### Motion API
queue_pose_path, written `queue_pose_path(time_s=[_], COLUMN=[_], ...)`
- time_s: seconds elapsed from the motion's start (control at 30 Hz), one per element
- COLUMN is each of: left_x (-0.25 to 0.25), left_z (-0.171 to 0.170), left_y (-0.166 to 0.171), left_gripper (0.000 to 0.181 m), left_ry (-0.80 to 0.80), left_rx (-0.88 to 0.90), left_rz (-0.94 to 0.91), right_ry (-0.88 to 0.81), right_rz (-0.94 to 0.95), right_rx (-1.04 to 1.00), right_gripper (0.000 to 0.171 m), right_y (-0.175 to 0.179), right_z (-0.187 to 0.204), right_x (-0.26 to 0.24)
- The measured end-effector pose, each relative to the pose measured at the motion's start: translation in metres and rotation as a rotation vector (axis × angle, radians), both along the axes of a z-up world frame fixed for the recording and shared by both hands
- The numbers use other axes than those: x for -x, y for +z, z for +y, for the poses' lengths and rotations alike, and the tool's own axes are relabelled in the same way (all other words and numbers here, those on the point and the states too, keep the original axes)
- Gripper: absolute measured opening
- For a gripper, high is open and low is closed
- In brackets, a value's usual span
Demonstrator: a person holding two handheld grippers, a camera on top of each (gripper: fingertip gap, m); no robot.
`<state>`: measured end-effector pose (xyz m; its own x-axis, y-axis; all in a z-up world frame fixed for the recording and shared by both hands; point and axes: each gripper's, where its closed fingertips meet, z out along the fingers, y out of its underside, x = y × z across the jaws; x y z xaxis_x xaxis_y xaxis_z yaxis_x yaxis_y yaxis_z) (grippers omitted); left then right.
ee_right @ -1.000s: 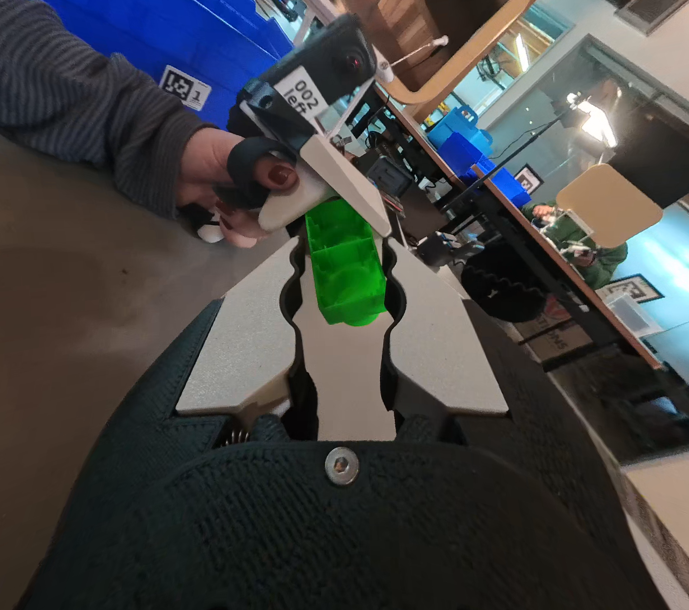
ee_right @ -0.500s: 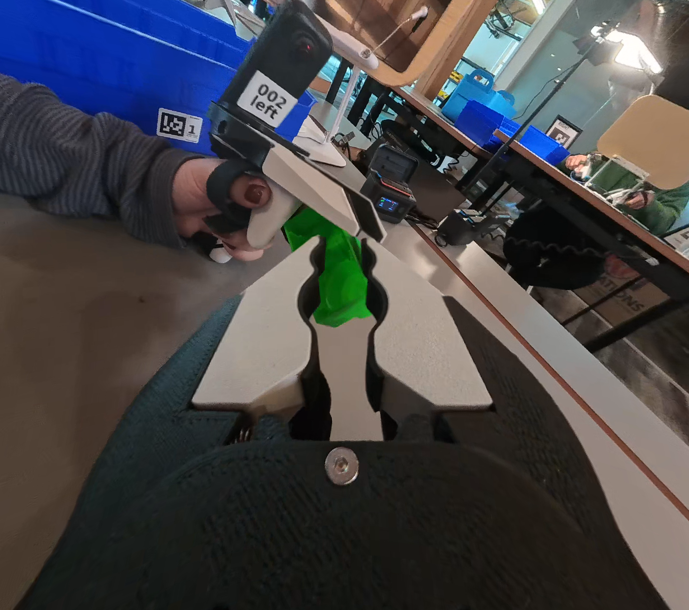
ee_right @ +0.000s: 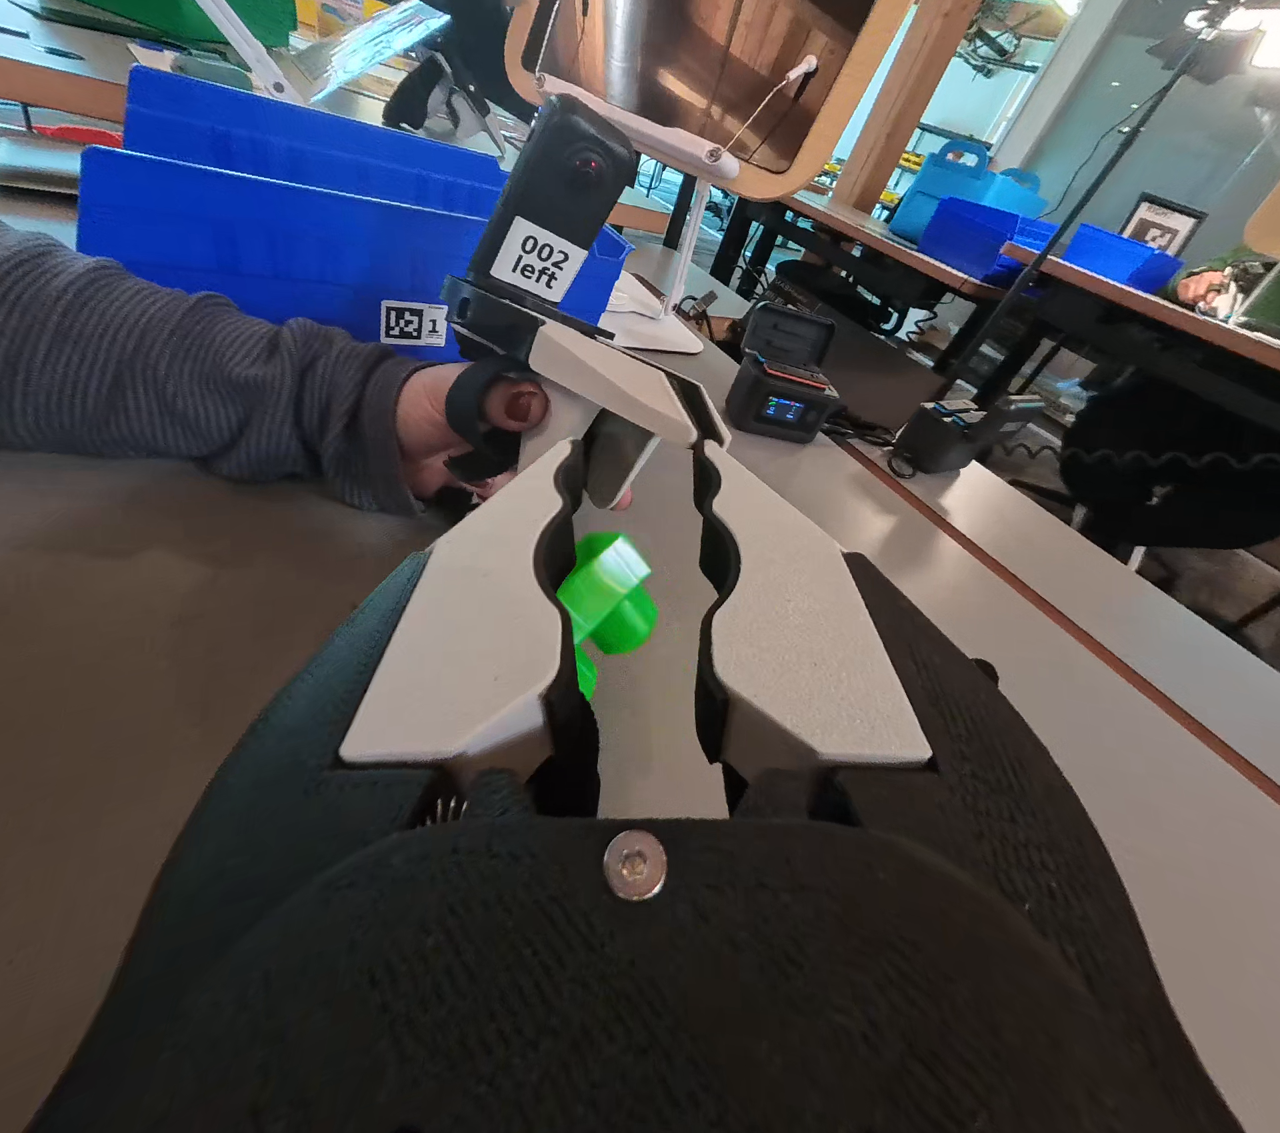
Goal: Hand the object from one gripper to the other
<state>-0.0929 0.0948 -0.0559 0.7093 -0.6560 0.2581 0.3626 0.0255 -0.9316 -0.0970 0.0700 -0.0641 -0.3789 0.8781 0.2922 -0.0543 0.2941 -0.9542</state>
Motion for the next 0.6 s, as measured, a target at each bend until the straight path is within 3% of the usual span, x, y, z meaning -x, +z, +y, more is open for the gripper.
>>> queue_pose_path(time_s=[0.03,0.13,0.23,0.3,0.4,0.6], left_x=[0.000,0.006,0.038,0.062,0.071,0.052], left_z=[0.001,0.005,0.002,-0.004,-0.008,-0.001], left_y=[-0.001,-0.002,0.011,0.018,0.021,0.014], left_gripper=[0.003,0.001,0.006,0.006,0.004,0.007], left_ry=[0.002,0.055,0.227,0.315,0.296,0.269], left_rx=[0.004,0.014,-0.071,-0.114,-0.123,-0.090], left_rz=[0.001,0.001,-0.074,-0.155,-0.232,-0.116], right_ry=[0.013,0.036,0.032,0.076,0.083,0.032], right_rz=[-0.010,-0.071,-0.231,-0.344,-0.433,-0.536], right_rx=[0.013,0.075,0.097,0.118,0.019,-0.013], right_gripper=[0.031,0.048,0.067,0.069,0.069,0.068], right_y=[-0.001,-0.005,-0.029,-0.046,-0.069,-0.092], right_z=[-0.001,0.000,0.004,-0.004,-0.013,-0.015], right_x=[-0.001,0.000,0.002,0.001,0.002,0.010])
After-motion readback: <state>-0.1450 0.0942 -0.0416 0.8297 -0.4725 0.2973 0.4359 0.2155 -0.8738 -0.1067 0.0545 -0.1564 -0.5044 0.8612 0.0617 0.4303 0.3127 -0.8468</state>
